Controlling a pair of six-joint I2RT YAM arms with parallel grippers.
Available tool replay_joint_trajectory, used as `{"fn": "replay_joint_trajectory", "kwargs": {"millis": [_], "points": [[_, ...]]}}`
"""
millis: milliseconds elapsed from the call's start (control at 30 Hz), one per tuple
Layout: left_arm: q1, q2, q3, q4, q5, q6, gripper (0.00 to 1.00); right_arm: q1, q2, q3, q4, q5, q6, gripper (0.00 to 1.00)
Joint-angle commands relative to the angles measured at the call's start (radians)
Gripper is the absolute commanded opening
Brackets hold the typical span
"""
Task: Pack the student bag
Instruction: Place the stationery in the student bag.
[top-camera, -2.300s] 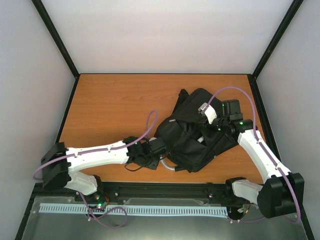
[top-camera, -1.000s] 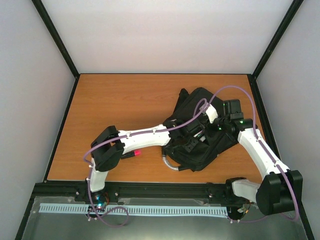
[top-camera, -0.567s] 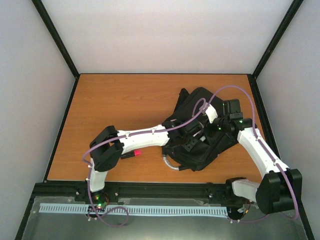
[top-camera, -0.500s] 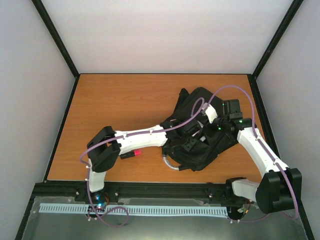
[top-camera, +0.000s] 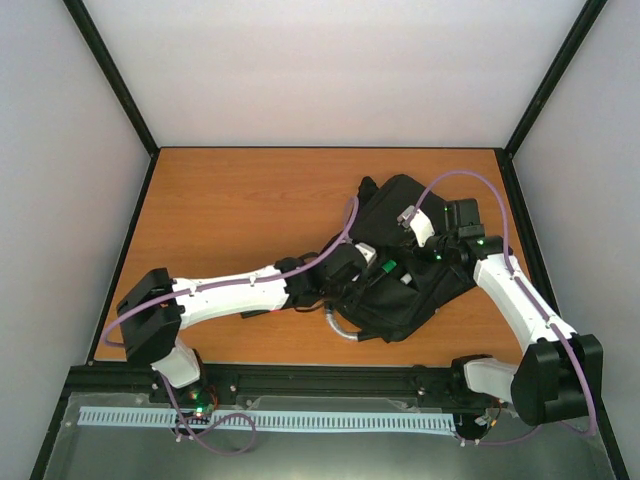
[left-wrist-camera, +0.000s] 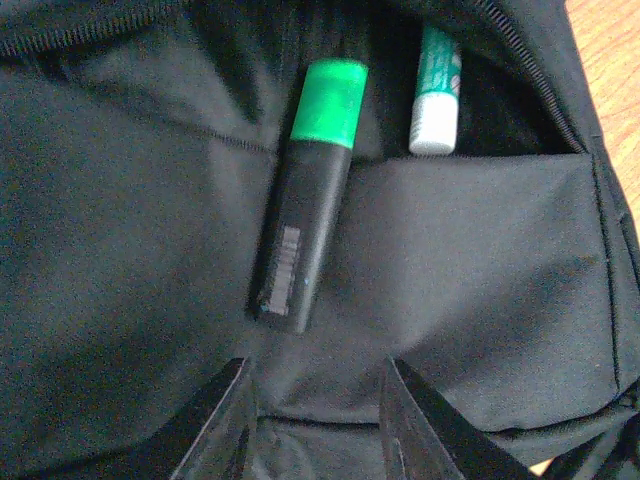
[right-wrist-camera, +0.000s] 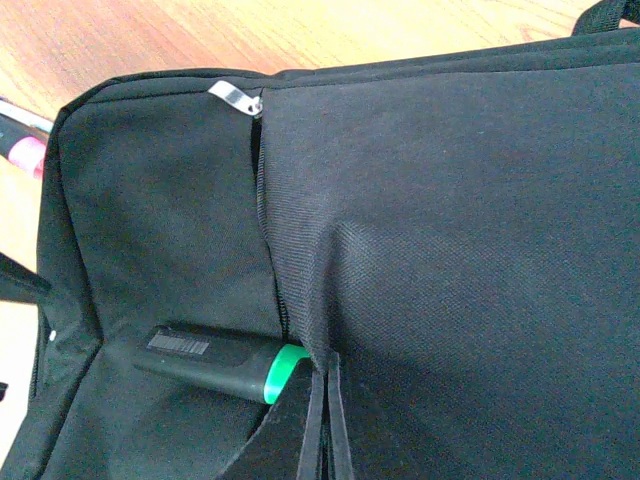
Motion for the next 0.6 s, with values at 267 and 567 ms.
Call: {"fn": "replay_joint_trajectory", "kwargs": {"millis": [267, 567], "points": [[0.004, 0.045, -0.086, 0.068, 0.024, -0.138, 0.01, 0.006, 0.009, 0.003, 0.014, -0.035, -0.009, 0.03], [0.004, 0.145, -0.024, 0.099, 0.002, -0.108, 0.01, 0.006, 0.009, 0.003, 0.013, -0.035, -0.009, 0.03]]}}
